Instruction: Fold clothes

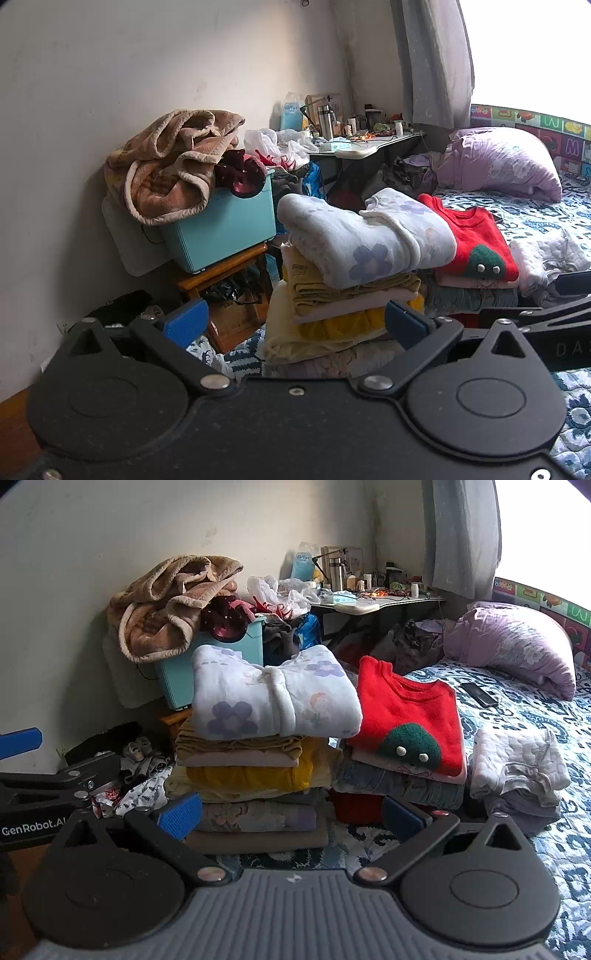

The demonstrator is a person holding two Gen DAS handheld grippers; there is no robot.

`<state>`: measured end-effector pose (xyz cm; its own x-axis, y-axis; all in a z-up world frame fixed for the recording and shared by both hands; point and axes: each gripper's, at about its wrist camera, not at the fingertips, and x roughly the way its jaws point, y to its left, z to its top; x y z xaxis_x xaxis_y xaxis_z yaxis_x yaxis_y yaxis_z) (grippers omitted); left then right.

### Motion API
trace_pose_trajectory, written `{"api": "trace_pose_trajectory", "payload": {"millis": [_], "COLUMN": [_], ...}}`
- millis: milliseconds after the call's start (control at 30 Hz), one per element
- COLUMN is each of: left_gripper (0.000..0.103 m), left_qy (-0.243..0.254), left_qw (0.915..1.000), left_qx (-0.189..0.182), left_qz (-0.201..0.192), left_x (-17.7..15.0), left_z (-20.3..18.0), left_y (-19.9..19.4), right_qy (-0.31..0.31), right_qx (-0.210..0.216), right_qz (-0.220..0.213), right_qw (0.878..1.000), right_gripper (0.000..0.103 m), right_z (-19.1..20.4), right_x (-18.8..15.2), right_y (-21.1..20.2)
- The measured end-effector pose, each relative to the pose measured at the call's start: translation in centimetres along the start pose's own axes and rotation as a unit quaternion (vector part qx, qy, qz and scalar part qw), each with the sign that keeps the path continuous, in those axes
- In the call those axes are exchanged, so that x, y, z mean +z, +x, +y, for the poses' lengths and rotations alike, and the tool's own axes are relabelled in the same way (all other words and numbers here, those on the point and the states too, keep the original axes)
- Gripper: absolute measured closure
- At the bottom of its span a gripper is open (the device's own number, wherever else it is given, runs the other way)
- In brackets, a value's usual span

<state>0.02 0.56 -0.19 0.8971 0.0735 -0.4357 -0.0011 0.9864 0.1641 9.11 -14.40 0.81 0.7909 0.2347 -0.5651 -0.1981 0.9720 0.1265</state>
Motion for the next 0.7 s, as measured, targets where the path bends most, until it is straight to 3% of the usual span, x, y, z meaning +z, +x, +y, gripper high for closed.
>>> {"api": "trace_pose_trajectory", "payload": {"millis": [700], "left_gripper": [0.000], "left_qy": [0.000], "left_qw": [1.0000], "left_qx": [-0.001], "left_qz": [-0.002], "left_x": [0.16], "left_z": [-0.24], "left_y": [0.24], "right_qy": [0.008], "right_qx": [0.004], "right_qz": [0.001], "right_qw": [1.000], "right_gripper": [0.000], "right_z": [-0.53], "right_x": [-0.04], "right_y": [0.27]}}
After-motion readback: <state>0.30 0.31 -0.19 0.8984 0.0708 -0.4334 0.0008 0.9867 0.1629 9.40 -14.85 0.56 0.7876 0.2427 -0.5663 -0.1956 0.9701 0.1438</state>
